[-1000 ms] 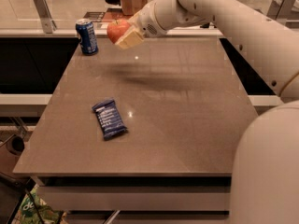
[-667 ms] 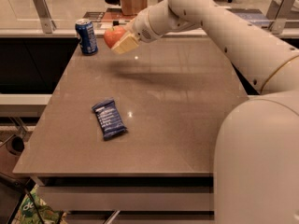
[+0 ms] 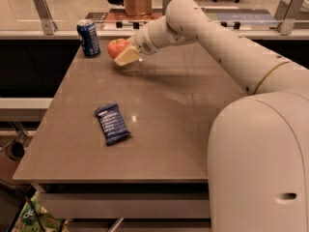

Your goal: Move apple near pepsi can

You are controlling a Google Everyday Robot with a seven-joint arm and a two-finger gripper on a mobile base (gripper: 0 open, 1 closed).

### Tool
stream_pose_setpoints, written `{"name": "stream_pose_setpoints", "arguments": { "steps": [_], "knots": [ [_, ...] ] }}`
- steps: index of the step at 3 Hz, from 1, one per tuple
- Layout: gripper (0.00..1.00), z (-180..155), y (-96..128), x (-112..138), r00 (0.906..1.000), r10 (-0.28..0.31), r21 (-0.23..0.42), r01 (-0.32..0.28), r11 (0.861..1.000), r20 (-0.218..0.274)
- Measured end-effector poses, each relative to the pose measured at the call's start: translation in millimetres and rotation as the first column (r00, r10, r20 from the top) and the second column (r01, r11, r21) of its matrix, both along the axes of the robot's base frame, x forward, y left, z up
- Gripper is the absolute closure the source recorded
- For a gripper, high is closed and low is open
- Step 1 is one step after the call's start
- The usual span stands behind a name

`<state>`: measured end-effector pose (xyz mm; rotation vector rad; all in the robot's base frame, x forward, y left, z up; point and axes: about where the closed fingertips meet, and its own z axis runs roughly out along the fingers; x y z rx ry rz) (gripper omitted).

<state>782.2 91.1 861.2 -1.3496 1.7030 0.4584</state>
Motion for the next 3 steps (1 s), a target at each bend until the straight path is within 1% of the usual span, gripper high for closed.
{"name": "stream_pose_setpoints", "arguments": {
  "steps": [1,2,3],
  "knots": [
    [1.0,-14,11,8,0.9997,-0.024,-0.024,0.024,0.999,-0.001],
    [1.0,-26,23,12,0.9993,-0.037,-0.03,0.037,0.999,-0.004],
    [0.83,-28,25,12,0.9994,-0.034,-0.03,0.034,0.999,-0.006]
  ]
}}
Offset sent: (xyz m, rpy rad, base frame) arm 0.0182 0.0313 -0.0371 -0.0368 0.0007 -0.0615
